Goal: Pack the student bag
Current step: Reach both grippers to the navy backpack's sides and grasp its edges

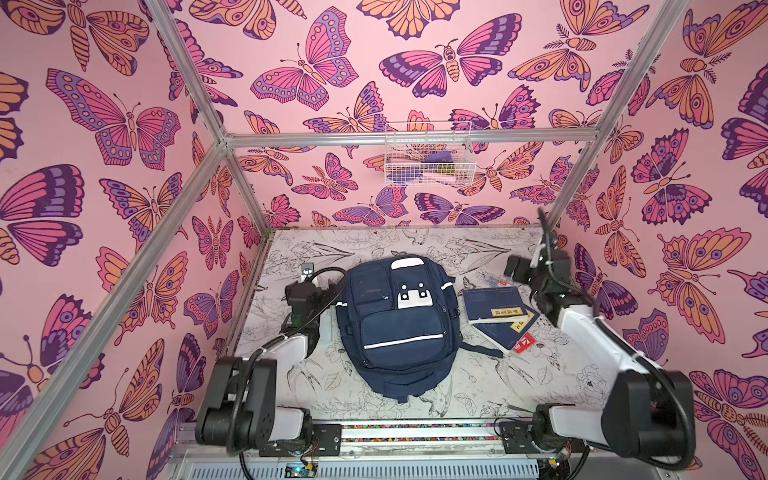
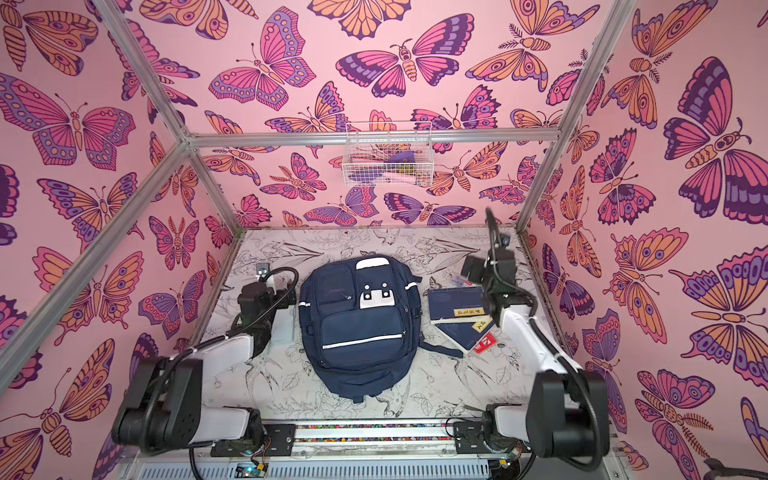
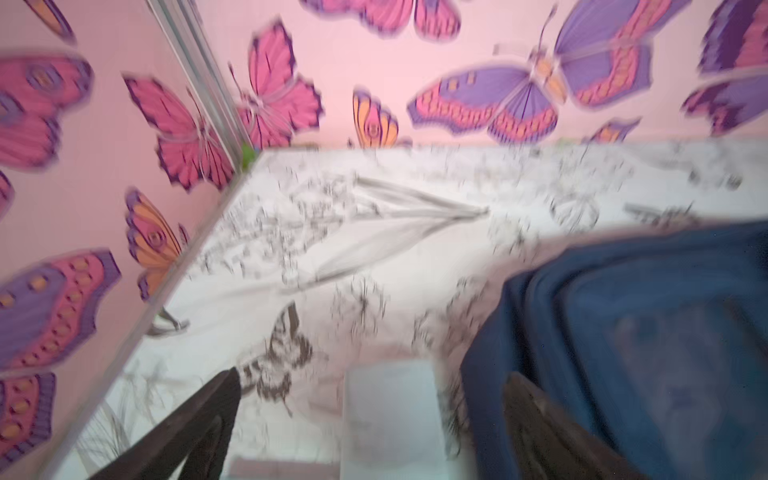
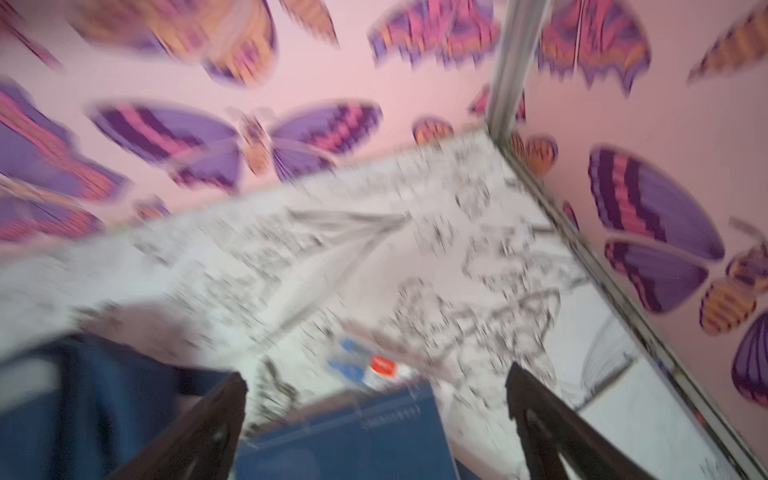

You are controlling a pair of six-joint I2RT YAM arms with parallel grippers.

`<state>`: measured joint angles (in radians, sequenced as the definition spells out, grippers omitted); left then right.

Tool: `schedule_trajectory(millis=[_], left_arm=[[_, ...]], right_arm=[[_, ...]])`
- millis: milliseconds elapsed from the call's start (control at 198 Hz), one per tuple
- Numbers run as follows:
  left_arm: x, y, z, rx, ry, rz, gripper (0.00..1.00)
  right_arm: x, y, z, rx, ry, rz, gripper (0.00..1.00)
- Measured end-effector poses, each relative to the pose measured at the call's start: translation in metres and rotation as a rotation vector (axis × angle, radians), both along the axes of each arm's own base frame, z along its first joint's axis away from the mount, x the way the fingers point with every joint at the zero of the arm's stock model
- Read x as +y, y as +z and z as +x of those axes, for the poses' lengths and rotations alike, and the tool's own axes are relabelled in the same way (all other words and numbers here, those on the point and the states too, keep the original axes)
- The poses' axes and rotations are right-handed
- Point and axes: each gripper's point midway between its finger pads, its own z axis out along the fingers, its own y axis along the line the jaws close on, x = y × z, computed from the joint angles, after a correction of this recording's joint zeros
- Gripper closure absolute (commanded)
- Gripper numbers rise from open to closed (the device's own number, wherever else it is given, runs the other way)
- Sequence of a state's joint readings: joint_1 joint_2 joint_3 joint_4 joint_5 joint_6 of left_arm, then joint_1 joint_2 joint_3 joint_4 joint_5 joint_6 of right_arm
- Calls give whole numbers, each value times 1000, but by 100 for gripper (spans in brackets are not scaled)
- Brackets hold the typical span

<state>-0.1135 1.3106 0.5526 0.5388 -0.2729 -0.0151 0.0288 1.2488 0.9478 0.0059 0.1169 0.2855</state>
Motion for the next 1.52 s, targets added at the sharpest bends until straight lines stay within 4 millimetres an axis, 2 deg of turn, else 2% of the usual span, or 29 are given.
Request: schedule_trajectory(millis=[10,25,35,51,91,116,146,187,222,283,323,338,348,354,394,444,485,525,591,657,697,813,909,1025,1192,1374,1439,1515], left_arm=[[-2,9,-1,-12,3,-11,0],[-3,21,-2,-31,11,-27,0],[-3,23,-2,-35,12,-34,0],[-4,39,-5,-57,24,-64,0],[-4,68,-12,-101,43,-137,0],[-7,85,-18,-128,46,-192,0],[-10,103,-25,-150,48,-261,0],[-17,111,-33,-152,36,-330,0],[-29,112,-40,-128,8,-389,0],[-55,94,-52,-34,-48,-463,0],[-75,70,-63,71,-85,-498,0],[-85,54,-69,135,-96,-510,0],[-85,54,-69,135,-96,-510,0],[-92,46,-73,169,-112,-514,0],[-108,14,-89,293,-131,-522,0],[-121,-23,-111,440,-141,-528,0],[-126,-47,-127,540,-131,-533,0],[-127,-63,-141,614,-113,-540,0],[-125,-76,-153,679,-78,-563,1],[-125,-78,-157,697,-54,-589,1],[-125,-78,-157,699,-43,-604,1],[-124,-80,-157,700,-8,-638,2],[-126,-79,-155,694,5,-661,1],[-128,-81,-153,697,8,-678,5],[-140,-86,-152,744,-24,-701,5],[-152,-70,-146,727,-89,-725,5],[-154,-64,-143,716,-104,-731,5],[-156,-62,-143,716,-110,-736,5]], right_arm=[[1,17,-3,-40,3,20,1],[2,31,-8,-76,2,42,1],[2,34,-10,-84,-2,53,1],[3,50,-18,-131,-4,82,1],[3,64,-38,-179,-21,146,1],[1,64,-49,-185,-38,183,1],[-2,54,-60,-163,-60,221,1],[-4,37,-65,-113,-78,247,1],[-4,12,-66,-28,-95,262,1],[4,-26,-66,123,-97,260,1],[16,-53,-68,235,-78,235,1],[23,-61,-69,273,-62,224,1],[26,-65,-71,293,-54,217,1],[29,-68,-72,310,-46,207,1],[46,-80,-77,381,-4,167,1],[66,-84,-84,430,52,125,0],[82,-82,-88,447,97,109,8],[99,-76,-91,459,141,109,17],[122,-70,-91,486,197,128,29],[144,-73,-89,531,248,152,43],[161,-79,-89,569,287,162,48],[216,-120,-107,733,414,154,52],[239,-150,-127,853,468,134,51],[245,-171,-136,934,465,143,48],[247,-177,-146,962,464,181,45],[243,-198,-171,1026,439,188,43],[243,-200,-173,1026,432,202,45],[245,-198,-173,1020,439,225,53]])
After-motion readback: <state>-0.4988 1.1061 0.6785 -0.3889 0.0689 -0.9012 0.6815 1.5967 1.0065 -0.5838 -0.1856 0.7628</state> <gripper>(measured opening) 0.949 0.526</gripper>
